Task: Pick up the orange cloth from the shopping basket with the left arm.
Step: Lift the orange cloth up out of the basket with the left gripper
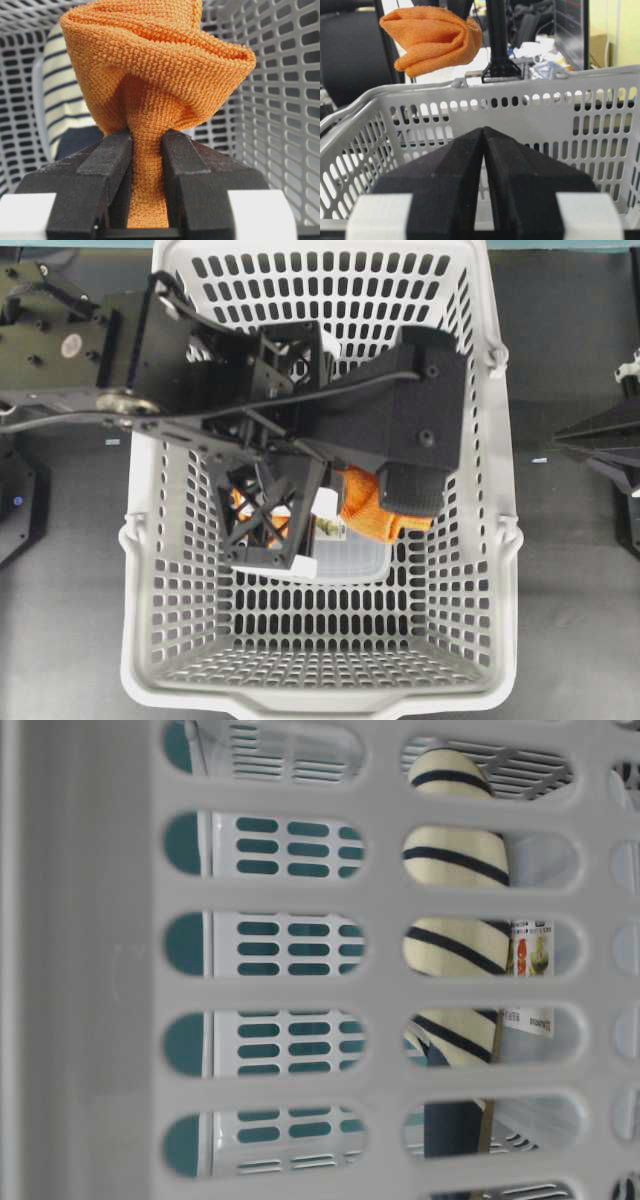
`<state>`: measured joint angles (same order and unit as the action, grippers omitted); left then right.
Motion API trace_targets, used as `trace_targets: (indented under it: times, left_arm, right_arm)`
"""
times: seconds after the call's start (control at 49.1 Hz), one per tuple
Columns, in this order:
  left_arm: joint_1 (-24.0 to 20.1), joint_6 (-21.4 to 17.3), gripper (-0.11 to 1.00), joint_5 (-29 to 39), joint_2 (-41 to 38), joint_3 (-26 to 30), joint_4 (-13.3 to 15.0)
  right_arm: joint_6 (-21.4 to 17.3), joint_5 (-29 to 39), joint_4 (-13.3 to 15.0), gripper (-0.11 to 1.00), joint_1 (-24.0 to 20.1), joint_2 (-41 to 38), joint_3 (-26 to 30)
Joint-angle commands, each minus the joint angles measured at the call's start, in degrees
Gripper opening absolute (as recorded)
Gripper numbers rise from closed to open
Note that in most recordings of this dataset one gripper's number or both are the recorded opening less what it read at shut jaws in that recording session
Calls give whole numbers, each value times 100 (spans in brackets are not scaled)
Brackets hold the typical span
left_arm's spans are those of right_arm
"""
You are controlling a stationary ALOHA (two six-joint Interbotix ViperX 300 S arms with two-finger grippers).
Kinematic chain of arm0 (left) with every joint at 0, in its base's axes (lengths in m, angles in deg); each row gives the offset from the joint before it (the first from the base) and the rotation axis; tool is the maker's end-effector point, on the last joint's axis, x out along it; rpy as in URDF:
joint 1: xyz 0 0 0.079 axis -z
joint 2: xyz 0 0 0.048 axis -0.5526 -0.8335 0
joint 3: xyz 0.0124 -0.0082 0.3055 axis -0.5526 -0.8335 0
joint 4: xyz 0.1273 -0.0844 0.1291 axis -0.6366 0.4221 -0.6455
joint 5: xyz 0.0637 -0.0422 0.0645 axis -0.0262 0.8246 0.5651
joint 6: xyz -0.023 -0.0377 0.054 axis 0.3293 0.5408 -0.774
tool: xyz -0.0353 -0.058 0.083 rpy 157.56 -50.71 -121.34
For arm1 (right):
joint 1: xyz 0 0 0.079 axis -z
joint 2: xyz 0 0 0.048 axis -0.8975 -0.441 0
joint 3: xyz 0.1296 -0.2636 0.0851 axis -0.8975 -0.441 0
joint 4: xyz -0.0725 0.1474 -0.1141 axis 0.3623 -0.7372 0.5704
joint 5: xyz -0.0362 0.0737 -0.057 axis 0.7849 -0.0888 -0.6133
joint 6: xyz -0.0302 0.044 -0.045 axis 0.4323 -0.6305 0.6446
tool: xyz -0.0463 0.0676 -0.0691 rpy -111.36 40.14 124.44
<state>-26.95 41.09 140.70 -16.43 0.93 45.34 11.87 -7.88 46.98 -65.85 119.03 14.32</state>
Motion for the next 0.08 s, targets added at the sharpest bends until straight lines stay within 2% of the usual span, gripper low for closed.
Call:
trace_targets:
  times: [0.0, 0.061]
  left_arm:
    - [9, 0, 15, 35, 88, 123, -18]
    - [9, 0, 15, 62, 88, 123, -18]
  right_arm:
    - [0, -26, -18, -1, 0, -26, 44]
    - [0, -26, -26, -1, 0, -26, 44]
